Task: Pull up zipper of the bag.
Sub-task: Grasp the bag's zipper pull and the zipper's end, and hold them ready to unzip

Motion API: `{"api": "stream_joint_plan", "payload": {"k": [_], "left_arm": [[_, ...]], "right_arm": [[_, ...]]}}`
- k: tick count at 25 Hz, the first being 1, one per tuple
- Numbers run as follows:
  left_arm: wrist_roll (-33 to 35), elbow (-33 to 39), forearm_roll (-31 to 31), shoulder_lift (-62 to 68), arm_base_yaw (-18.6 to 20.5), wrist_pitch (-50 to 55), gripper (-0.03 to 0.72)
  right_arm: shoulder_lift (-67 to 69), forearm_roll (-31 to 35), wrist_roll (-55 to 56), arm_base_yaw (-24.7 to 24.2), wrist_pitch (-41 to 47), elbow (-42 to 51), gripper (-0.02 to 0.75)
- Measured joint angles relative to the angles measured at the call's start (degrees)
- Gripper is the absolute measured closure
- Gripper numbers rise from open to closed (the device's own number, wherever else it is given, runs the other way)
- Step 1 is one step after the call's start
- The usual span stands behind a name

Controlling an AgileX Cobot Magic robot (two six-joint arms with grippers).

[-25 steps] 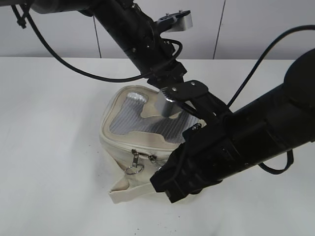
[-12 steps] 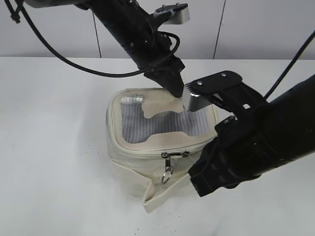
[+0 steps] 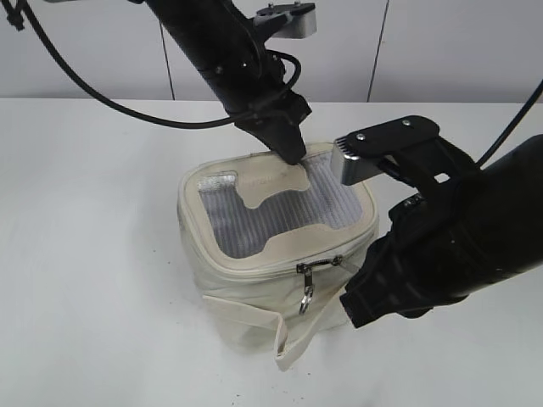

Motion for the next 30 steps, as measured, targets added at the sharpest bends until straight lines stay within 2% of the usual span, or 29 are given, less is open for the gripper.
{"api": "stream_joint_plan", "payload": {"k": [9, 19, 23, 27, 30], "left_arm": [[-2.34, 0.00, -0.17, -0.14, -0.05, 1.58, 0.652], [-2.29, 0.00, 0.98, -0.23, -1.57, 2.26, 0.652], [-2.16, 0.00, 1.31, -0.25, -2.17, 2.45, 0.652], [-2.05, 0.00, 1.40, -0.42, -2.28, 3.73, 0.652], [-1.97, 0.00, 1.51, -0.42, -2.35, 3.84, 0.652]], "right_arm": [[0.24, 0.14, 0.23, 4.55, -1.24, -0.18, 0.732], [2.34, 6.09, -4.07, 5.57, 0.79, -3.46, 0.732], [3.74, 2.09, -0.20, 6.26, 3.60, -5.53, 0.732], [4.48, 1.65, -2.44, 8.99, 4.07, -7.03, 0.732], [4.60, -1.64, 1.88, 9.96, 4.50, -7.34, 0.732]]}}
